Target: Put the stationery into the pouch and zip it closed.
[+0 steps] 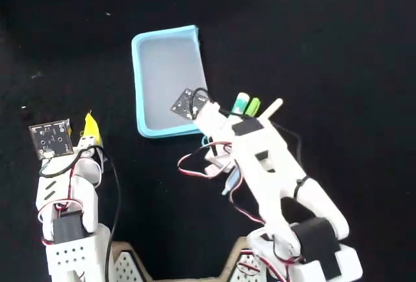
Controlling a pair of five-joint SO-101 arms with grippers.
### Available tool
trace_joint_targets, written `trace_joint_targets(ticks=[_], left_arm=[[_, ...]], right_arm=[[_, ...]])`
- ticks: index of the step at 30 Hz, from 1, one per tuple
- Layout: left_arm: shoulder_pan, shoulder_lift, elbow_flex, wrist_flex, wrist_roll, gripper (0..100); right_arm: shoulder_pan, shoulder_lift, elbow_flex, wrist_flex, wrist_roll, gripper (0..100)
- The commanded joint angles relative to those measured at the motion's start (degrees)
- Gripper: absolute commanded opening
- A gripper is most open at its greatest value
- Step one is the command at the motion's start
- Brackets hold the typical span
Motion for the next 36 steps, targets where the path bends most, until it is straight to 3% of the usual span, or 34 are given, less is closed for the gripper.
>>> trace_joint_targets(ticks=[1,5,9,21,28,34,36], left_arm=[[0.31,-0.44,1.27,0.35,-0.88,15],[0.31,-0.44,1.27,0.35,-0.88,15],[0.31,-0.44,1.27,0.35,-0.88,15],[0.31,-0.44,1.27,0.35,-0.88,15],[0.31,-0.44,1.27,0.35,-0.88,15],[0.31,-0.44,1.27,0.35,-0.88,15],[0.31,-0.44,1.27,0.35,-0.88,15]], right_arm=[[1.05,0.84,-3.12,-0.97,2.64,18.8],[3.43,-0.04,-3.56,-1.05,2.90,1.1],[9.05,-4.79,-4.79,0.97,2.81,0.8],[12.04,-23.25,-4.00,23.38,-8.00,1.1],[12.13,-23.87,4.97,19.43,-7.47,1.8],[11.96,-24.13,2.68,23.38,-8.00,18.0],[11.96,-24.04,-0.48,26.02,-8.00,19.1]])
